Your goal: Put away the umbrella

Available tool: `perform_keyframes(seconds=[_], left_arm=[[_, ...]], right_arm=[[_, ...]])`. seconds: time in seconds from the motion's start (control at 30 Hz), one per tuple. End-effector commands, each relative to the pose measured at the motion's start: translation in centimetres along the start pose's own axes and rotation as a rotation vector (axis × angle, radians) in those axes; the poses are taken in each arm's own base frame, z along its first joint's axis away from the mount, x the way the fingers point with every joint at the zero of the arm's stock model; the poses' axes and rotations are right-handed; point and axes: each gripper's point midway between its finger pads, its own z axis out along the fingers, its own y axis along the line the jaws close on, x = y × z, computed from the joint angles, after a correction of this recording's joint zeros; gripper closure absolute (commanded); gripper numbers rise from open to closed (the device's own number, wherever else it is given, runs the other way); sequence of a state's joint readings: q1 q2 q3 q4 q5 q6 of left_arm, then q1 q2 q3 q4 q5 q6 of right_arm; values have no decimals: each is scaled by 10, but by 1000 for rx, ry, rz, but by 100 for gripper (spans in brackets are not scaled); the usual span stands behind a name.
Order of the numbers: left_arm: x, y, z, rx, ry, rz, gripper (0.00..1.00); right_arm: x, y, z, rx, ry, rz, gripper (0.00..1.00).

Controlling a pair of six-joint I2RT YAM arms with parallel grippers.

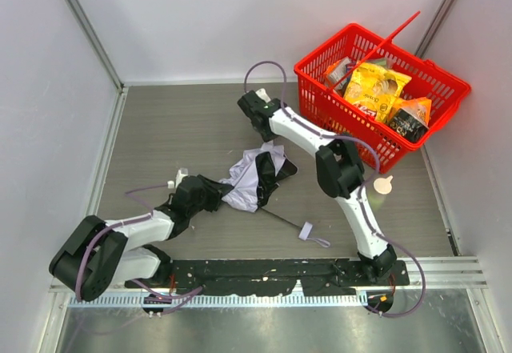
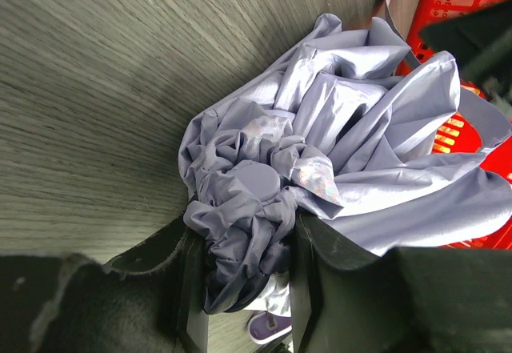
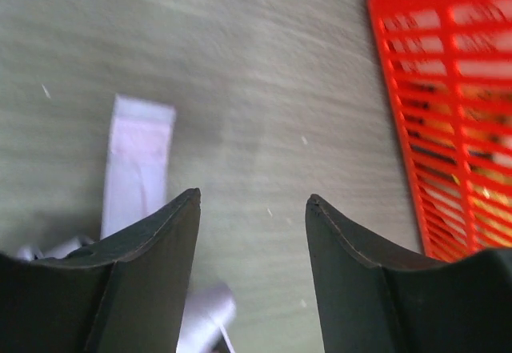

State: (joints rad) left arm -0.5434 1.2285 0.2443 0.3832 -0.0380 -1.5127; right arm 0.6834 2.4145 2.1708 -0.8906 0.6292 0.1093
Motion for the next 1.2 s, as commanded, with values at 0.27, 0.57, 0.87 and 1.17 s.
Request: perform_keyframes(seconds=[0.27, 0.57, 0.87, 1.17], left_arm=[[-4, 37, -10, -135, -29, 93, 100], [0, 33, -11, -115, -7, 84, 100], [1, 34, -13, -109, -5, 82, 100], [0, 36, -15, -117, -9, 75, 100]], right_arm=[[37, -24, -108, -567, -135, 571, 28], [1, -3, -169, -1095, -395, 1030, 25], [1, 14, -167, -1227, -442, 1039, 45], [-7, 4, -118, -962, -467, 1015, 96]])
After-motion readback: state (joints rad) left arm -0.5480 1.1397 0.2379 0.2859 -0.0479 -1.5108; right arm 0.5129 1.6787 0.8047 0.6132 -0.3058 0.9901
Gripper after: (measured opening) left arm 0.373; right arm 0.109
